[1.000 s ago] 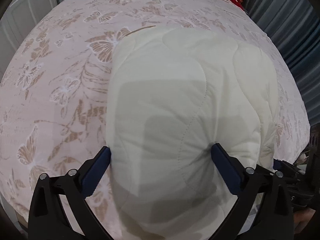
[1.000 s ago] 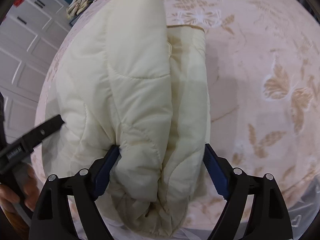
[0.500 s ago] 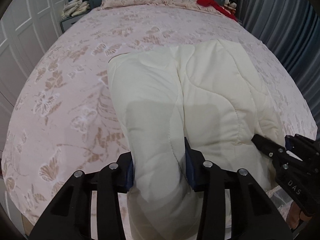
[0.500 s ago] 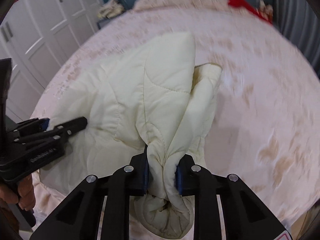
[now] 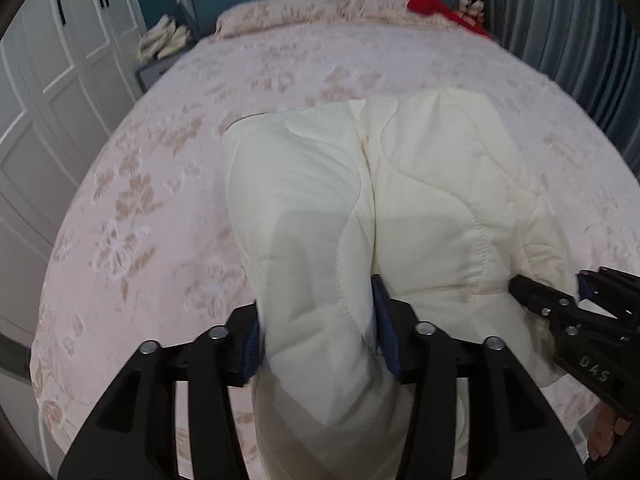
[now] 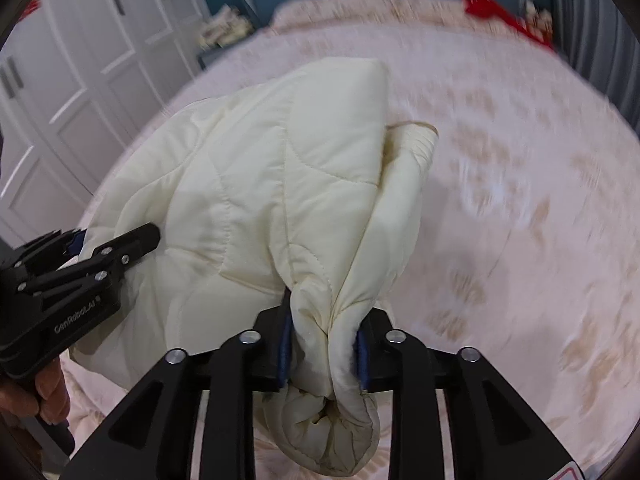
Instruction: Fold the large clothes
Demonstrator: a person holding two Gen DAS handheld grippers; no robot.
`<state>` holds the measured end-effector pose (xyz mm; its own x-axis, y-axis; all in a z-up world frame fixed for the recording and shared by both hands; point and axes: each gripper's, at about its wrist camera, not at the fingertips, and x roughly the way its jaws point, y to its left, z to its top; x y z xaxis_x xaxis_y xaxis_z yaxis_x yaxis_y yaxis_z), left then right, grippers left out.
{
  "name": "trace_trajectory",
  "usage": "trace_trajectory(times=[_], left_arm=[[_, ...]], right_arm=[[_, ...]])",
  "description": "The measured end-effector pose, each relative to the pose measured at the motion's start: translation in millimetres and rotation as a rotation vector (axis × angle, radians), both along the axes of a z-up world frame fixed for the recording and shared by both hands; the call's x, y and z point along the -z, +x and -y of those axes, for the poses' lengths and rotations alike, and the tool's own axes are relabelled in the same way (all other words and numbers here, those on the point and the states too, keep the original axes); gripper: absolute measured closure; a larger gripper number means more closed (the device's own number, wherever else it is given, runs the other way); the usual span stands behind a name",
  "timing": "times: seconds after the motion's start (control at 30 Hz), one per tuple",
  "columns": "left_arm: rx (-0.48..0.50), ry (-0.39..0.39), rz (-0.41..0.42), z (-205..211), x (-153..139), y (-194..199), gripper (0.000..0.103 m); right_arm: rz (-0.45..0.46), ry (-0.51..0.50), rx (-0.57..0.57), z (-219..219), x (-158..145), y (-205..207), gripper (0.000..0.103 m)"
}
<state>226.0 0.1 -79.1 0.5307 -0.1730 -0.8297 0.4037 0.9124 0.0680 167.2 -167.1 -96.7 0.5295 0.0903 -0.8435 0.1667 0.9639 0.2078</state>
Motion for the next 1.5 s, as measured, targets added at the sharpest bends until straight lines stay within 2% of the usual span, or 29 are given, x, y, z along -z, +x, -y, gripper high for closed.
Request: trace_trajectory(times=[0.07, 0.23, 0.33, 0.43, 0.5, 0.57, 0.63, 0.77, 0.97, 1.23, 1.5], left_arm=[[-0.013, -0.002, 0.001, -6, 6, -5, 0.044], [-0.060, 0.005, 0.007, -14, -2, -14, 0.032], [-0.080, 0.066, 0.030, -12, -12, -27, 0.028], [-0.103, 0.113, 0.050, -11, -21, -41, 0.027], [-0.119, 0.106, 0.040, -15, -27, -48, 0.027], [-0.139, 0.080, 0.022, -20, -31, -56, 0.027], [-0.154, 0.052, -0.001, -23, -32, -64, 0.027], [-0.171, 0.044, -0.032, -21, -26, -77, 0.027], [-0.180, 0.059, -0.074, -19, -8, -84, 0.027], [-0.196, 0.077, -0.129, -20, 22, -84, 0.026], [-0.194, 0.113, -0.129, -15, 37, -82, 0.023]], right_arm=[[-0.020, 0.033, 0.018, 6, 7, -4, 0.056], [-0.023, 0.055, 0.056, 23, -4, -19, 0.041], [-0.020, 0.052, 0.086, 29, -18, -31, 0.040], [-0.010, -0.003, 0.095, 27, -34, -41, 0.040], [-0.001, -0.043, 0.091, 23, -45, -51, 0.053], [0.007, -0.049, 0.059, 15, -55, -62, 0.086], [0.017, -0.059, 0.024, 4, -61, -69, 0.099], [0.007, -0.130, -0.056, -23, -56, -73, 0.099], [-0.068, -0.154, -0.050, -28, -23, -68, 0.099], [-0.141, -0.133, -0.036, -22, 13, -57, 0.103], [-0.177, -0.137, -0.033, -23, 37, -46, 0.103]])
